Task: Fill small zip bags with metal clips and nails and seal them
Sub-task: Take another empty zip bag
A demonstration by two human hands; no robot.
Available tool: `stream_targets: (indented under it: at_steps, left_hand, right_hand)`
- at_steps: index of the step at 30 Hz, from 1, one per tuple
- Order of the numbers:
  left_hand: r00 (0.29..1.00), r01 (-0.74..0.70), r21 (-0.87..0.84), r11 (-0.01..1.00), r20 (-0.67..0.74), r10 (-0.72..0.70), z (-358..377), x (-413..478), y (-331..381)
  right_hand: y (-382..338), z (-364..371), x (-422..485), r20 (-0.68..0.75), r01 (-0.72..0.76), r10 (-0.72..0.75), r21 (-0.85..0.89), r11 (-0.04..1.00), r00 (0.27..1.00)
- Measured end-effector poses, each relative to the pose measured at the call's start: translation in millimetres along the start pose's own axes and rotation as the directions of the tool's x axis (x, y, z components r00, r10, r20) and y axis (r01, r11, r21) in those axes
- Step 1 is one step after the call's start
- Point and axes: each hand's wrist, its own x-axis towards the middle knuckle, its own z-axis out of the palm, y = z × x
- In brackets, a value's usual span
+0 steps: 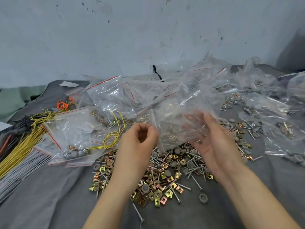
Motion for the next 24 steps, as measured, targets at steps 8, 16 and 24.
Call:
stream_targets:
  at_steps: [8,16,24]
  left_hand:
    - [0.995,-0.025,0.006,1.000,0.095,0.025,-12.3,3.0,-1.9]
    - [0.970,0.027,-0.038,0.999,0.243,-0.017,-16.5,3.8,-7.4]
    - [0.950,0.101,-0.051,0.994,0.303,-0.081,-12.8,3.6,-7.7]
  right_hand:
    - [-13.3,-9.6,1.4,0.014,-0.054,0.055,-0.072,0.996,0.998]
    - [-18.8,-19.0,1.1,-0.080,0.004,-0.030,-0.307,0.952,0.996]
    - [-7.2,-13.0,-7.0,0.157,0.342,-0.531,-0.900,0.270,0.833]
